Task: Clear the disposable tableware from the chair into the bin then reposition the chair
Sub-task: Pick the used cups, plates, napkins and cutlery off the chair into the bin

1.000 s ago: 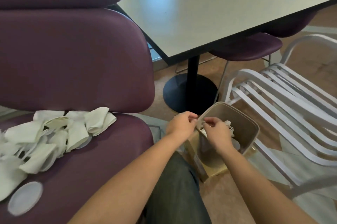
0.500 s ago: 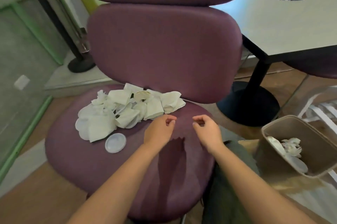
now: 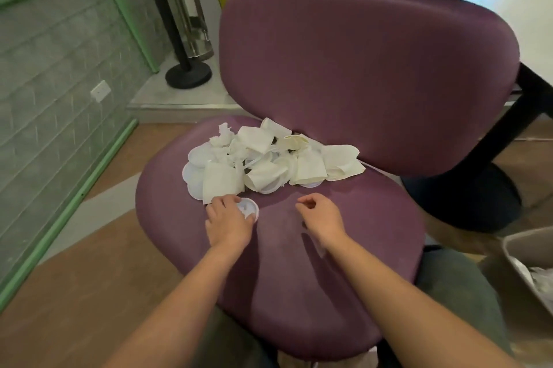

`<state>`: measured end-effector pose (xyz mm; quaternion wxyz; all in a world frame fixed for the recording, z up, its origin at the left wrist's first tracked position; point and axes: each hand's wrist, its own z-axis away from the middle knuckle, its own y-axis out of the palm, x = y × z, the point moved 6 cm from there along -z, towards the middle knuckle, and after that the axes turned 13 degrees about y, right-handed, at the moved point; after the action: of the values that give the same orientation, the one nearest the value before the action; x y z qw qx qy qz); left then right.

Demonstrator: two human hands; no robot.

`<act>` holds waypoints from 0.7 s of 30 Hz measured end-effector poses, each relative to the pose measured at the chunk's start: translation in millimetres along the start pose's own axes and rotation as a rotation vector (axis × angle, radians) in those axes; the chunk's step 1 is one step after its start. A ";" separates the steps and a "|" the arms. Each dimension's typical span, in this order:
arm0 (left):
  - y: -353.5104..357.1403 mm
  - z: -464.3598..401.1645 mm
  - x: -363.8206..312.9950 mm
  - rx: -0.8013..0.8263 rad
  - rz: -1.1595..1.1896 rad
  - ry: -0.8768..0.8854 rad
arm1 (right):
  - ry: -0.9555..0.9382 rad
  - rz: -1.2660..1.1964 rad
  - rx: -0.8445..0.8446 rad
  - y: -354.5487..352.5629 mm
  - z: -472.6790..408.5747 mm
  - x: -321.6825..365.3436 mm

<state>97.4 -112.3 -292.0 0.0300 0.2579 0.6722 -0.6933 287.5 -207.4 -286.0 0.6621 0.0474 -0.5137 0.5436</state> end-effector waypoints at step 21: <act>7.4 -10.2 16.6 0.112 0.038 0.076 | 0.201 -0.032 0.059 66.8 -67.2 30.6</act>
<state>89.2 -98.2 -304.9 0.0031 0.2978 0.6279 -0.7190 274.8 -118.1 -328.2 0.7171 0.0204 -0.4278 0.5499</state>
